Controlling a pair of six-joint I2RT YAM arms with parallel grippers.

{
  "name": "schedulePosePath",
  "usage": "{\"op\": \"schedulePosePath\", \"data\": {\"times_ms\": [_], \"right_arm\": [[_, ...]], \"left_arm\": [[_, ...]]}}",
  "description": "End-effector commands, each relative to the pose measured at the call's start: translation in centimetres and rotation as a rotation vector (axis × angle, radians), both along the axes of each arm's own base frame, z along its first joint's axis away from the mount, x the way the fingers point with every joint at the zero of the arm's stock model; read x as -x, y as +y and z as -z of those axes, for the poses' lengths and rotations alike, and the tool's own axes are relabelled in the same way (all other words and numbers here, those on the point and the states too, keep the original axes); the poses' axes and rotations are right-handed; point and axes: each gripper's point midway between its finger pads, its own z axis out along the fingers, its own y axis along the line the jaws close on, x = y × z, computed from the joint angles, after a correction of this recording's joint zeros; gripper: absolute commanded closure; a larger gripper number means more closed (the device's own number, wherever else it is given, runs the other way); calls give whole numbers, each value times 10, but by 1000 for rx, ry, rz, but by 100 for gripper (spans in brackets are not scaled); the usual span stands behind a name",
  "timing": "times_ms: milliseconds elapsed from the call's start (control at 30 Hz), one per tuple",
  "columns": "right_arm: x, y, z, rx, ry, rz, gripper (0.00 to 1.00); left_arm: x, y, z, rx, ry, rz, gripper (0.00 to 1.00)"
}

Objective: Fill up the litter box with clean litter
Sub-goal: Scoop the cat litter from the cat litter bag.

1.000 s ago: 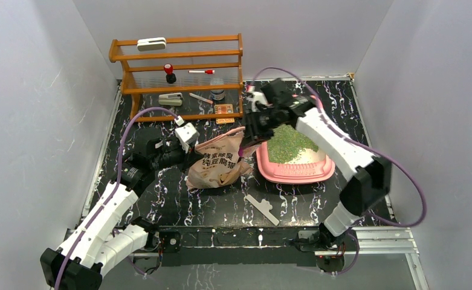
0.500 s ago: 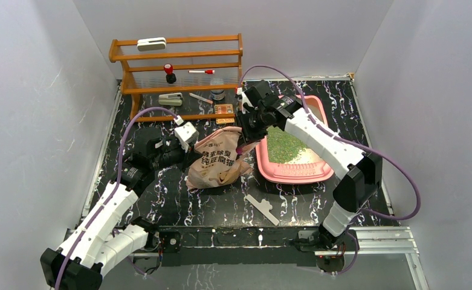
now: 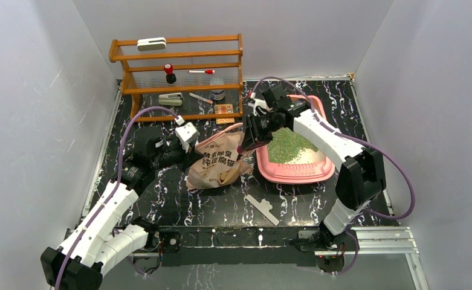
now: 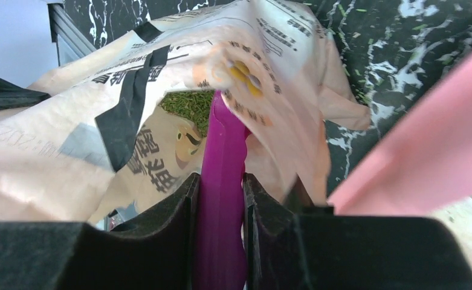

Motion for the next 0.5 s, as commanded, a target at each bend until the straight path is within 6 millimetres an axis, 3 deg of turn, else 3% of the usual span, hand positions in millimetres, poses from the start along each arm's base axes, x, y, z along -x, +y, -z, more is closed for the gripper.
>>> {"op": "schedulePosePath", "data": {"times_ms": [0,100,167,333,467], "right_arm": [[-25,-23,-52,48,-198,67,100],[-27,-41,-35,178,-201,83,100],[-21,-40,-17,194,-169,55,100],[12,3,15,92,3,-118,100],[6,15,3,-17,22,-140,100]], "left_arm": [[-1,-10,-39,62,-102,55,100],[-1,-10,-39,62,-96,54,100],[0,-11,-37,63,-91,57,100],[-2,-12,-37,61,-85,57,100],[-6,-13,-39,55,-94,61,100]]}}
